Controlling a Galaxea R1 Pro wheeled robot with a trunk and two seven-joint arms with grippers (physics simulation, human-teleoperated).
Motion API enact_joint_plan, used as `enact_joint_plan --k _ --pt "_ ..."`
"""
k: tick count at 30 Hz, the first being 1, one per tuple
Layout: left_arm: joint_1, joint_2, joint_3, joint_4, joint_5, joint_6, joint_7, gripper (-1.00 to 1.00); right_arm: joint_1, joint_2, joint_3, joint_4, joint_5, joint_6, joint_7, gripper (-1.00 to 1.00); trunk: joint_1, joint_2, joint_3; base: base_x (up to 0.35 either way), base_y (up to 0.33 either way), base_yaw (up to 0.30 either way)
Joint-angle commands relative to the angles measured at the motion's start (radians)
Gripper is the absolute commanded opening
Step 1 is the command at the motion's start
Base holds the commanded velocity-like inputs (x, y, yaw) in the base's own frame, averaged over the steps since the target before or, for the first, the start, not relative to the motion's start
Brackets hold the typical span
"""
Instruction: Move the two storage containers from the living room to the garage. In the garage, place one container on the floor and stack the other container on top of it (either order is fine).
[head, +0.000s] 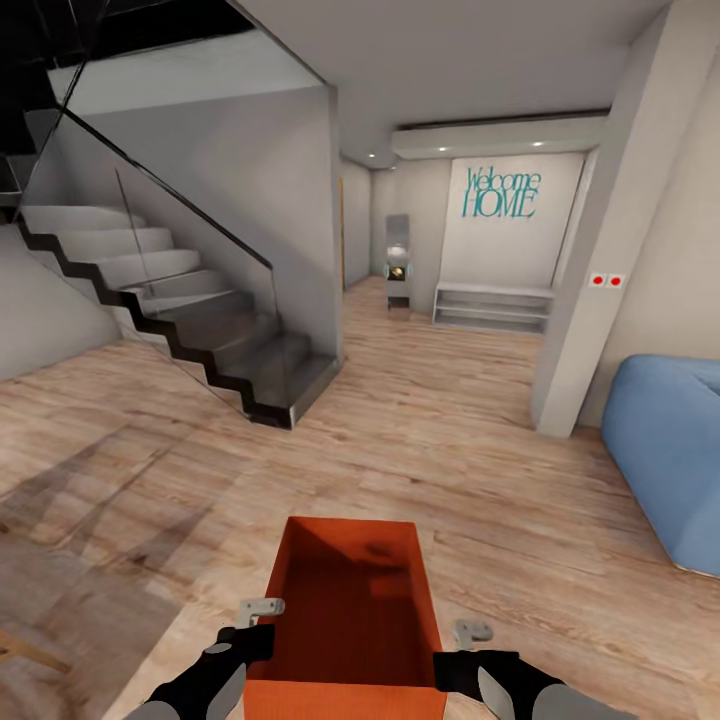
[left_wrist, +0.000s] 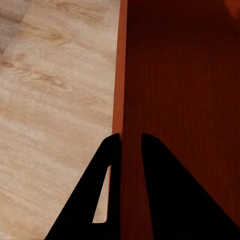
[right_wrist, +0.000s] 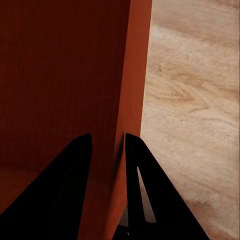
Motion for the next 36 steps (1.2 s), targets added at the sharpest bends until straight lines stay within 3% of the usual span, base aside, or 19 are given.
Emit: enact_joint_plan --k 1,13,26,36 --pt "0.0 0.001 -0.028 0.002 0.023 0.002 -0.027 -1.0 -0.001 -0.024 -0.021 -0.062 0.004 -0.029 0.002 -1.0 0.001 -0.001 -0.001 0.334 0.075 -0.009" --pt "0.0 0.001 -0.028 0.002 0.023 0.002 -0.027 -1.0 0.0 -0.024 -0.021 -0.062 0.004 -0.029 0.002 -1.0 0.001 -0.001 -0.001 0.333 0.075 -0.17" --pt "0.0 0.001 -0.028 0.002 0.023 0.002 -0.027 -1.0 -0.001 -0.024 -0.021 -0.062 0.004 -0.029 0.002 -1.0 0.001 -0.001 -0.001 0.333 0.075 -0.044" --pt "0.0 0.001 -0.028 0.002 0.023 0.002 -0.027 -1.0 0.0 -0.024 -0.022 -0.062 0.004 -0.029 0.002 -1.0 0.001 -0.001 -0.001 0.329 0.075 -0.252"
